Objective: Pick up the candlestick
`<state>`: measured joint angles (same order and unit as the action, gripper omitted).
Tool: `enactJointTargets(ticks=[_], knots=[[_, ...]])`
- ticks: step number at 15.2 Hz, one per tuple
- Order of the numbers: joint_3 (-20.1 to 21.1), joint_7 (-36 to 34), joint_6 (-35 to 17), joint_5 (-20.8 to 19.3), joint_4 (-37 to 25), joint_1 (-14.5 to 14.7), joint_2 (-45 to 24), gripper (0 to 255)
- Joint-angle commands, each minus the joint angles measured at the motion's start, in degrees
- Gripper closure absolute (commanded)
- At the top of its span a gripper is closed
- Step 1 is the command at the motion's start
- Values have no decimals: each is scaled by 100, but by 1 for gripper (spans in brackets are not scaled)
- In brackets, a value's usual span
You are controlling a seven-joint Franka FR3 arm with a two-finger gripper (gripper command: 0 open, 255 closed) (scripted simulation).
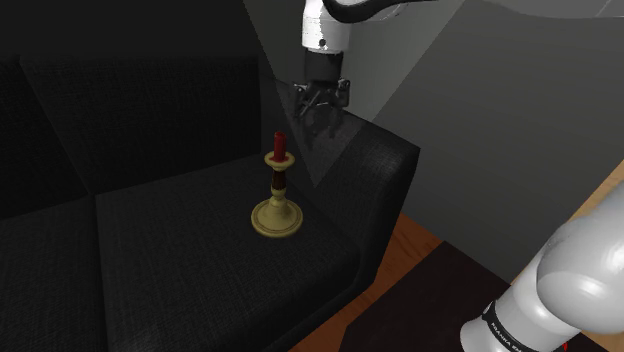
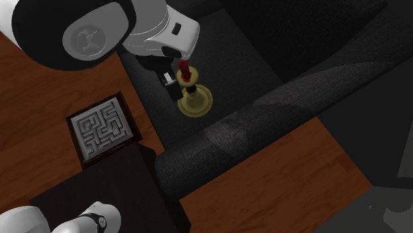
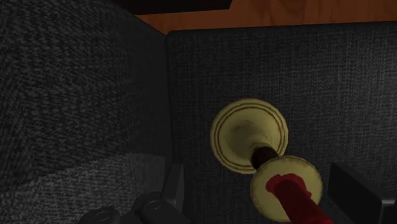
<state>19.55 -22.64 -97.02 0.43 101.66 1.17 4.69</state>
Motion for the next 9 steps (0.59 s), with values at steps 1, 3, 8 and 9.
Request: enactJointTargets(ticks=[1,3,8,9], knots=[[106,-182,11,-173,-462,62,-486,0],[193,-363,70,-369,-979,162,-987,0],[264,-611,160,-689,-1788,387,-1779,0],[261,-612,79,-685,-1696,381,-1767,0]])
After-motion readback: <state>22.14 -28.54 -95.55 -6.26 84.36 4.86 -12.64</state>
